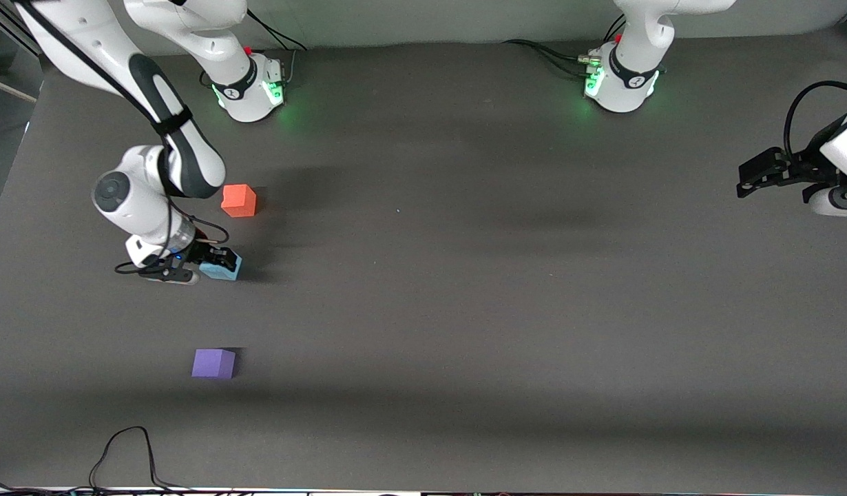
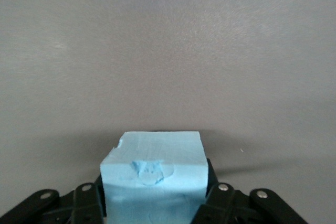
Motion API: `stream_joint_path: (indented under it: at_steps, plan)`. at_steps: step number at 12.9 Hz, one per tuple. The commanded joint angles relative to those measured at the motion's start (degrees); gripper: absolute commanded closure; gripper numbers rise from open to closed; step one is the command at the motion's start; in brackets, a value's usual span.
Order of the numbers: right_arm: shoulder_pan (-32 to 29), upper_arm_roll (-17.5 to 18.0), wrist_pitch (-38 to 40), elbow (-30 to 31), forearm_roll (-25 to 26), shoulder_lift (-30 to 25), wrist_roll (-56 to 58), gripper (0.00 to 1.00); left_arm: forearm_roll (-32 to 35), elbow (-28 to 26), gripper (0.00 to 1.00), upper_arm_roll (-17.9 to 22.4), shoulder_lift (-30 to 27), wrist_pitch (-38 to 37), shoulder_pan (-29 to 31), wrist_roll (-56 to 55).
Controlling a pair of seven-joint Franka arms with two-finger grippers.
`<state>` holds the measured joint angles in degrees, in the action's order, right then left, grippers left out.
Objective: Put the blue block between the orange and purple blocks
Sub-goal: 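Lower the blue block between the orange and purple blocks, open gripper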
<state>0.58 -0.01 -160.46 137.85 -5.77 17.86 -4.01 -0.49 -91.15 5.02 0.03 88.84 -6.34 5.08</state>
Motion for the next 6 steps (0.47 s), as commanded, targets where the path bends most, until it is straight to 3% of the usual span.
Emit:
stream_joint_path:
  at_steps: [1, 6]
  plan:
    - [-1.02, 1.94, -4.15, -1.01, -0.64, 3.41, -0.73, 0.33, 0.75, 0.36, 0.0, 0.25, -0.03, -0.33, -0.34, 0.19]
    - [-1.02, 2.12, -3.63, -1.18, -0.64, 3.06, -0.73, 0.26, 0.75, 0.36, 0.0, 0.25, -0.03, -0.24, -0.34, 0.19]
